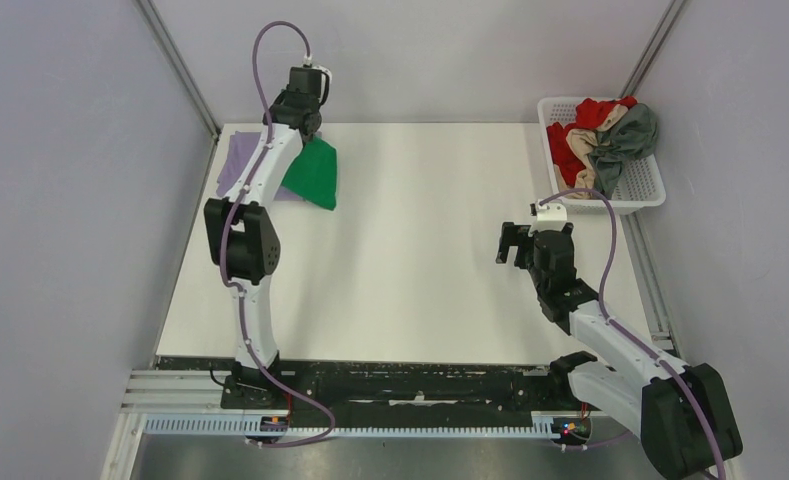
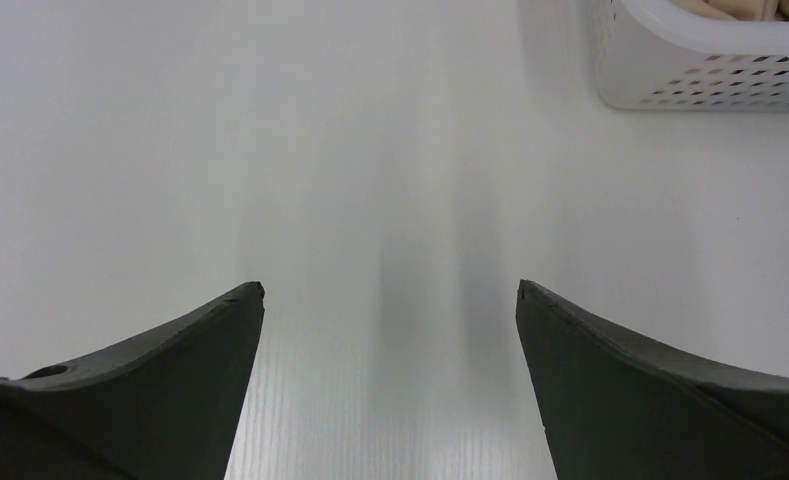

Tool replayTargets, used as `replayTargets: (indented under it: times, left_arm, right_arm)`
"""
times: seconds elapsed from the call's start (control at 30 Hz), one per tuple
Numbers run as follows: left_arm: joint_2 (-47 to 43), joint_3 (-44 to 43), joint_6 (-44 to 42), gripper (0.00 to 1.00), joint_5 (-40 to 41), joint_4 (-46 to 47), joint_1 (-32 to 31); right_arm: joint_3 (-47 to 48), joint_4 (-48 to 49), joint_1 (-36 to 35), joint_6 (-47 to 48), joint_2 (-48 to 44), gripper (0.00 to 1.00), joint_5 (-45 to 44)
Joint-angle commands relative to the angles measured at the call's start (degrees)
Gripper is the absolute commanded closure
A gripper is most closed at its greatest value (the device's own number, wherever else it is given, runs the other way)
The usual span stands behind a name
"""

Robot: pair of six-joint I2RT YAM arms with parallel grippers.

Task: Fold and stack the t-shirts
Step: Put the neatly folded tshirt into the corner of the board with the left arm

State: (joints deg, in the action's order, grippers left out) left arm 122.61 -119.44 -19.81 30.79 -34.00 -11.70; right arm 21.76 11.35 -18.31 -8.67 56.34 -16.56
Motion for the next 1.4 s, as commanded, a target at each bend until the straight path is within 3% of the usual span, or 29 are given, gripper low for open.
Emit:
replayTargets:
  times: [0.0,0.43,0.77,0.93,1.37]
  left_arm:
    - [-5.61,-4.10,-4.43,0.98,-1.48,0.88,1.14]
    - [-3.81,-6.98,-4.60,0.98,-7.16,1.15,4.37]
    - [1.40,-6.94,-6.99,0.98,-9.25,6.81,8.92]
    - [2.81,-1.47,-9.23,0.98,-11.39,15.59,11.45]
    - [13.86,-9.12,-5.28,0.98,-11.65,19.67,17.63]
  right_arm:
    - [2.78,0.25,0.07,0.92,0.04,0.02,-0.10]
    - [2.41,0.24,0.02,1.07,-0.79,0.02,-0.47]
    - [1.97,-0.16,0.02,1.30,-1.77,0.02,-2.63]
    - [1.41,-0.43,-0.02,0.85,-1.89,0.02,-3.17]
    - [1.48,0.69,0.02,0.86,1.03,0.02,-4.49]
